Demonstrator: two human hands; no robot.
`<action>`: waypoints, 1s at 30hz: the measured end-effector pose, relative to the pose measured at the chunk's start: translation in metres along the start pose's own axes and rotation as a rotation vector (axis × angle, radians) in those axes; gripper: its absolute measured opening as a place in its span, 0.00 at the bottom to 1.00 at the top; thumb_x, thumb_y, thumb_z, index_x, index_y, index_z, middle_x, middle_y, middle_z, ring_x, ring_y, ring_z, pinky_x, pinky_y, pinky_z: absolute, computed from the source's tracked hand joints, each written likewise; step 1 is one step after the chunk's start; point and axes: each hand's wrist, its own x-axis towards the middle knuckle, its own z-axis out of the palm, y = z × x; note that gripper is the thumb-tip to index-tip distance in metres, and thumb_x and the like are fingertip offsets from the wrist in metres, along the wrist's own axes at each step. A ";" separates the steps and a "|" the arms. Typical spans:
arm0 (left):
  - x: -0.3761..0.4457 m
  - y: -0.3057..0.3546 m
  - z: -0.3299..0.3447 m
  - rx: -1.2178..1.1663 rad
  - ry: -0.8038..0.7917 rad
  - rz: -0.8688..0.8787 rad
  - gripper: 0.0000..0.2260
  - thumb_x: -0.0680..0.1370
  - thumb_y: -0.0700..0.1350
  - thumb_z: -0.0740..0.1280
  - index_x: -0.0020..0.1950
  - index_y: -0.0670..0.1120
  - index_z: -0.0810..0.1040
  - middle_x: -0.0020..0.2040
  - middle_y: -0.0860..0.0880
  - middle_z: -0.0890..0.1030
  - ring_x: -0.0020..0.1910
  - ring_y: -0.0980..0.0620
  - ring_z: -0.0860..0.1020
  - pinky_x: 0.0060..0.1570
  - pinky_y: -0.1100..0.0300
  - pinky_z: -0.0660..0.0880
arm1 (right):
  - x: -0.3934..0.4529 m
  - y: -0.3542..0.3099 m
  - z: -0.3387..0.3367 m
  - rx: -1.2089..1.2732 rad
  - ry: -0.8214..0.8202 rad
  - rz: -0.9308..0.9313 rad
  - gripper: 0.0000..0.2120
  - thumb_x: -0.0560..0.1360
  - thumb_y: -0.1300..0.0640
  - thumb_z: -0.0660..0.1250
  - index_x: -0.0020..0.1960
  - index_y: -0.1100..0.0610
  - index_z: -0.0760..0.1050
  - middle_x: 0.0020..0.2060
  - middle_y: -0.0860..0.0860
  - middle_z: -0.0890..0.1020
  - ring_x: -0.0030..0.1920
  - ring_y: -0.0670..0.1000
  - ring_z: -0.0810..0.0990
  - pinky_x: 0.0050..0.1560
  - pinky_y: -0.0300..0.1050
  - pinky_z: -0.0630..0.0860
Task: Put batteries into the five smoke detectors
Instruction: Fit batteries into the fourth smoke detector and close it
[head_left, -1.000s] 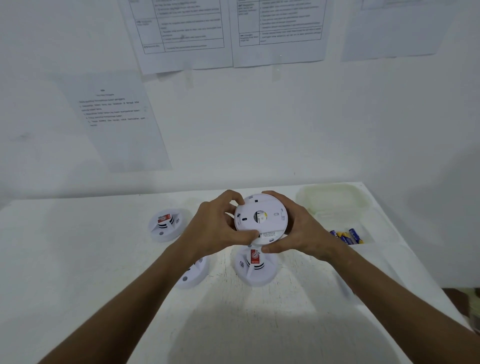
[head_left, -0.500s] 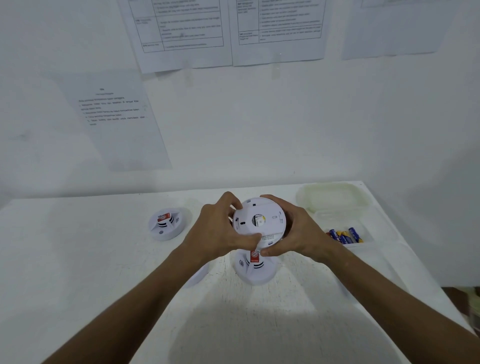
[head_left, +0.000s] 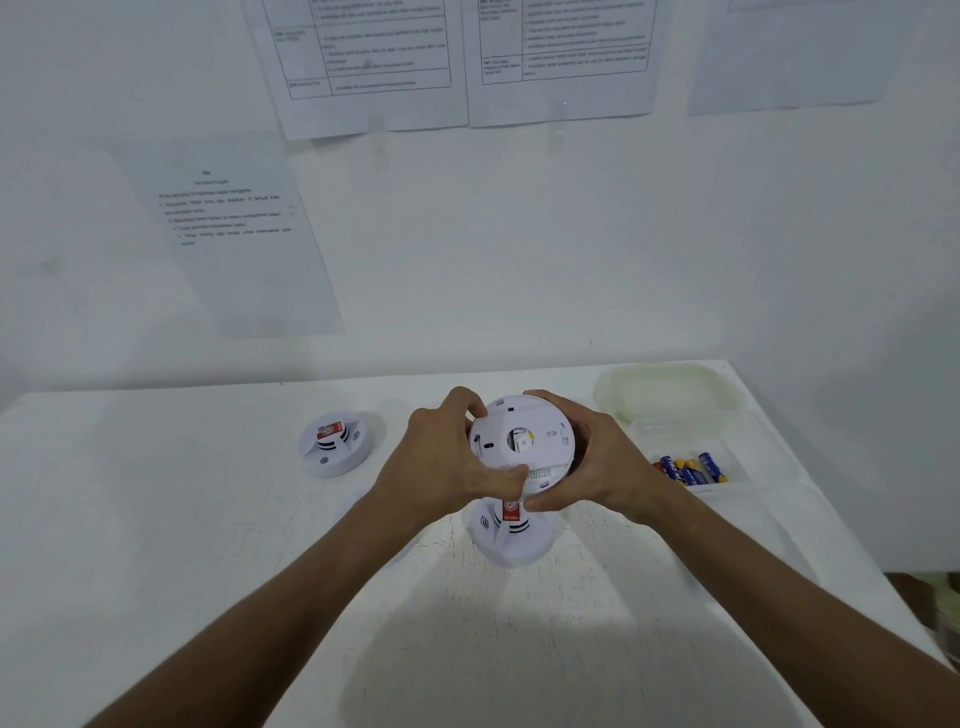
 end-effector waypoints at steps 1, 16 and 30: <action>0.000 -0.001 0.001 0.001 0.003 0.000 0.26 0.61 0.53 0.81 0.51 0.51 0.70 0.41 0.57 0.78 0.39 0.61 0.78 0.29 0.71 0.74 | 0.000 0.001 0.000 -0.004 0.001 0.004 0.41 0.58 0.72 0.82 0.67 0.55 0.73 0.59 0.53 0.81 0.61 0.53 0.79 0.56 0.43 0.79; -0.003 -0.002 -0.004 -0.003 -0.117 0.108 0.25 0.63 0.56 0.77 0.55 0.60 0.70 0.50 0.56 0.80 0.42 0.56 0.80 0.37 0.69 0.76 | -0.004 -0.008 -0.004 -0.018 -0.070 0.018 0.41 0.59 0.72 0.81 0.68 0.53 0.72 0.59 0.52 0.81 0.61 0.54 0.79 0.58 0.49 0.80; 0.004 0.000 0.006 0.055 0.007 0.084 0.33 0.52 0.67 0.66 0.51 0.50 0.72 0.49 0.55 0.74 0.46 0.60 0.72 0.39 0.70 0.68 | -0.006 -0.002 0.004 -0.006 0.017 0.008 0.43 0.55 0.61 0.83 0.67 0.54 0.73 0.58 0.52 0.82 0.60 0.54 0.80 0.58 0.47 0.80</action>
